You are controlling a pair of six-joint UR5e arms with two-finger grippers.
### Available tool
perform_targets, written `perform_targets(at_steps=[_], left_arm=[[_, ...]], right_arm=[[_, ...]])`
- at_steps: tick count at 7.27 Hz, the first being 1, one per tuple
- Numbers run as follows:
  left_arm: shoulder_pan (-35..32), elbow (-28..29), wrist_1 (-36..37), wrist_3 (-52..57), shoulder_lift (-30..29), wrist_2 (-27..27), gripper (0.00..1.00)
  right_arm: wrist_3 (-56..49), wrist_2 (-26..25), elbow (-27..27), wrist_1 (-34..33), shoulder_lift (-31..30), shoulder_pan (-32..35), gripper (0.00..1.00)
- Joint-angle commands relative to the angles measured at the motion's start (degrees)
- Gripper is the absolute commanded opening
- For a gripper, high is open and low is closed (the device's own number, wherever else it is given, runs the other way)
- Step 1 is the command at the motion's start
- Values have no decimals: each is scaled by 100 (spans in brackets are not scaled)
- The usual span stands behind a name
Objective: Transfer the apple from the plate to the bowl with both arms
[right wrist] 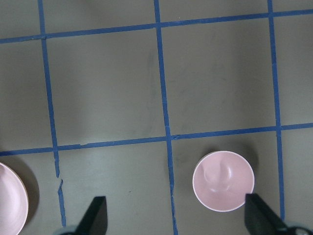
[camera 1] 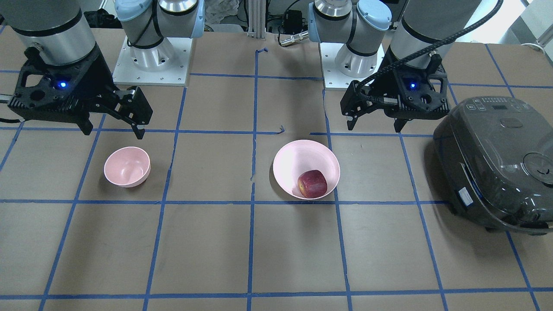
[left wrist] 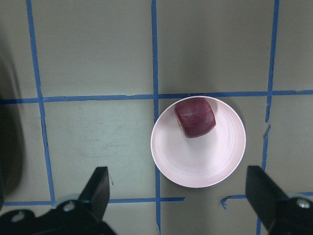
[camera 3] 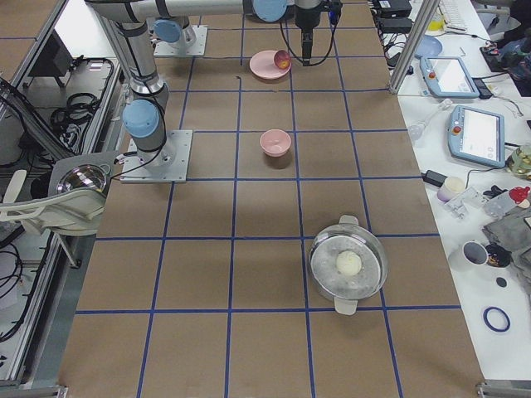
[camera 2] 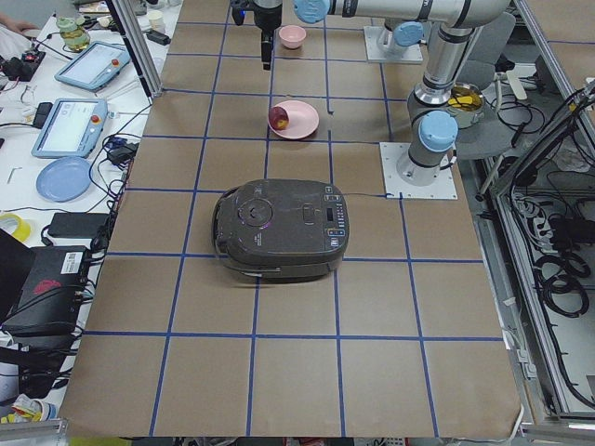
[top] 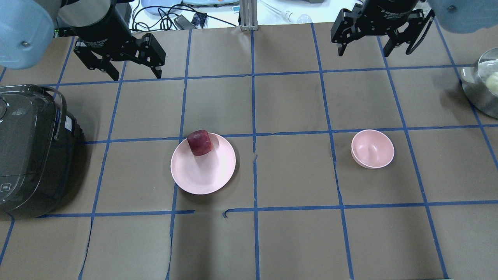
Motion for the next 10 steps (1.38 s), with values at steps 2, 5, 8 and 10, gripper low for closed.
perform_targets(at_steps=[2,5,8,10], left_arm=[[-59,-13,0,-30,-69,9,100],[-192,-14,114,-74,-131,27,100],[-209,-136,245,-231,-131,18,100],[-340,-311,281,-502,-157,26,100]], right_arm=[[-35,24,1,10,9,-70,100],[-324,24,-8,18,18,-236,100],[-325,42,1,36,0,-264,100],[-325,33,10,62,0,-273,100]])
